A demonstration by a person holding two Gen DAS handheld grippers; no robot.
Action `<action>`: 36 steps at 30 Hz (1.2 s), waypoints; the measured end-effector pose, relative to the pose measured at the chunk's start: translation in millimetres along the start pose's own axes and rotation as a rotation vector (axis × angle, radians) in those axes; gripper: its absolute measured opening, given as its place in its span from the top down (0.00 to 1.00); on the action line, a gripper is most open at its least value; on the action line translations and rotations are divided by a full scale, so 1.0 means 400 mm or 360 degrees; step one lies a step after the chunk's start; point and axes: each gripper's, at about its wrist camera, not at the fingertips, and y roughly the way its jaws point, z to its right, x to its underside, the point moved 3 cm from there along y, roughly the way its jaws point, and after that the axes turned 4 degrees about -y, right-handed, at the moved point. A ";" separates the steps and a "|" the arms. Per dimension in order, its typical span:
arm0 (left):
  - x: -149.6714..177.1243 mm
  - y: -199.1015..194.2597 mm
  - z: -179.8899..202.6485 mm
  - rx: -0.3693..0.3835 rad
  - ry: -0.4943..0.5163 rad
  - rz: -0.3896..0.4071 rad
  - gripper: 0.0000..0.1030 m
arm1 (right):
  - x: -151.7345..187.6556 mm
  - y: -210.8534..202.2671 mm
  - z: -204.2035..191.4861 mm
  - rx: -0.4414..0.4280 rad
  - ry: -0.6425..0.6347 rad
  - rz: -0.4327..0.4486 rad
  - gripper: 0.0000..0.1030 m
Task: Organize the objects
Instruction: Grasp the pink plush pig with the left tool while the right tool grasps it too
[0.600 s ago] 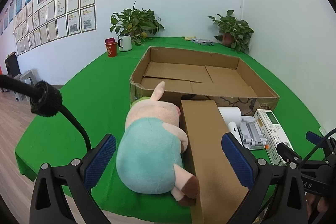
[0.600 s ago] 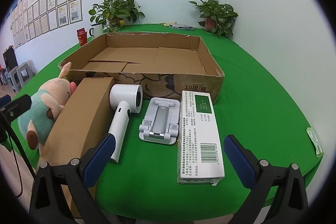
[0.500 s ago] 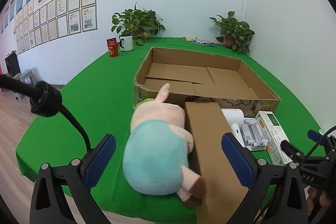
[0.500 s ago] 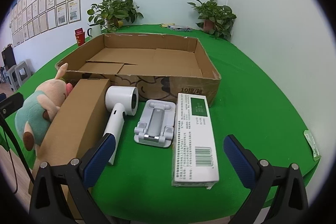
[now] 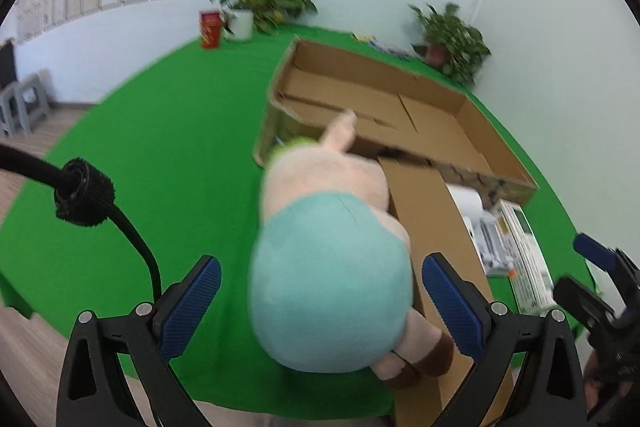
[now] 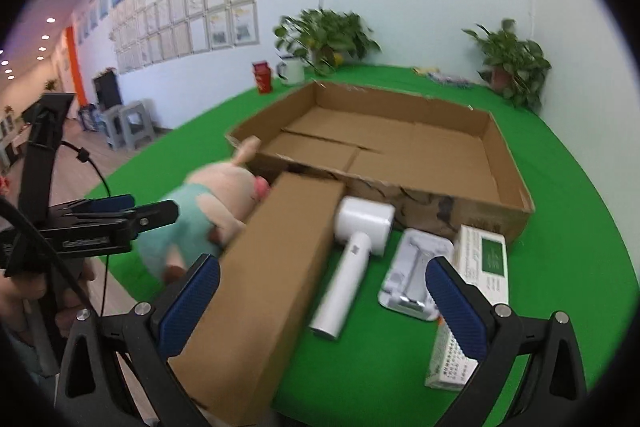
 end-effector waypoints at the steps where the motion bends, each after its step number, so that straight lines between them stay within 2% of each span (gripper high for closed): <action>1: 0.009 0.018 0.008 0.0008 0.0027 -0.0040 0.03 | 0.006 0.013 0.013 0.0050 0.0018 -0.0024 0.01; 2: 0.021 0.036 0.015 -0.0008 0.0066 -0.0067 0.03 | 0.011 0.019 0.026 0.0084 0.0034 -0.0035 0.01; 4: 0.042 0.059 0.029 -0.0148 0.0148 -0.0087 0.04 | 0.013 0.025 0.045 0.0122 0.0050 -0.0044 0.01; 5: 0.050 0.068 0.030 -0.0170 0.0162 -0.0099 0.09 | 0.011 0.026 0.052 0.0142 0.0047 -0.0043 0.01; 8: 0.059 0.078 0.018 -0.0170 0.0131 -0.0106 0.18 | -0.001 0.024 0.057 0.0185 0.0028 -0.0028 0.01; 10: 0.060 0.074 0.014 -0.0144 0.0125 -0.0108 0.23 | -0.011 0.023 0.045 0.0151 0.0013 -0.0008 0.01; 12: 0.063 0.067 0.007 -0.0135 0.0123 -0.0130 0.27 | -0.030 0.024 0.018 0.0091 -0.0007 0.0034 0.01; 16: 0.075 0.039 -0.013 -0.0104 0.0094 -0.0140 0.28 | -0.066 0.051 -0.056 -0.0083 -0.0071 0.0065 0.01; 20: 0.100 0.001 -0.034 -0.0075 0.0100 -0.0112 0.28 | -0.093 0.087 -0.113 -0.0160 -0.0116 0.0062 0.01; 24: 0.128 -0.029 -0.048 -0.0063 0.0112 -0.0067 0.28 | -0.100 0.138 -0.149 -0.0256 -0.0127 -0.0033 0.01; 29: 0.165 -0.050 -0.047 -0.0080 0.0089 0.0026 0.28 | -0.098 0.178 -0.194 -0.0495 -0.0113 -0.0176 0.05; 34: 0.183 -0.050 -0.016 -0.0137 0.0166 0.0061 0.28 | -0.076 0.203 -0.220 -0.0736 -0.0035 -0.0331 0.09; 36: 0.189 -0.048 -0.002 -0.0168 0.0189 0.0076 0.28 | -0.066 0.208 -0.233 -0.0790 -0.0030 -0.0374 0.10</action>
